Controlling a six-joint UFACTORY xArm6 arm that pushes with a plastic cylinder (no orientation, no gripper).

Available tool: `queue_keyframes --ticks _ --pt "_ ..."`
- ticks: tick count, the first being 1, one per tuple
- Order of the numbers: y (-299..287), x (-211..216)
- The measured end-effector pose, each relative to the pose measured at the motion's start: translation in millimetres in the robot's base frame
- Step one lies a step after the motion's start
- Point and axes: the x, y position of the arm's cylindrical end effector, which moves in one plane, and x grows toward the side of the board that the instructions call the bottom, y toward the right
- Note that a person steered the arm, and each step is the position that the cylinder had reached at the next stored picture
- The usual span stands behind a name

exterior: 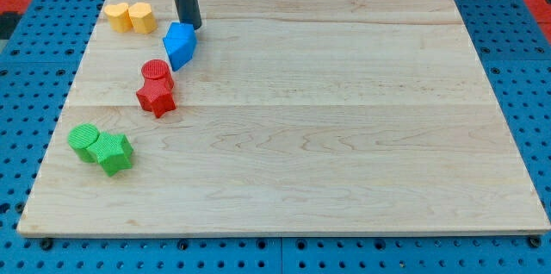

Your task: Separate the yellow heart from the yellow hexagon

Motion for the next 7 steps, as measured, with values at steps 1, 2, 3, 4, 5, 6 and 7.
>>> queue_keyframes --ticks 1,2,3,4,5,6,7 --pt "0.0 6.4" --pt "0.0 8.3" --pt "-1.1 -15.8" --pt "-14.5 -39.7" --pt "-24.1 -61.2" --pt "-59.3 -82.2" --pt "-106.5 -82.5"
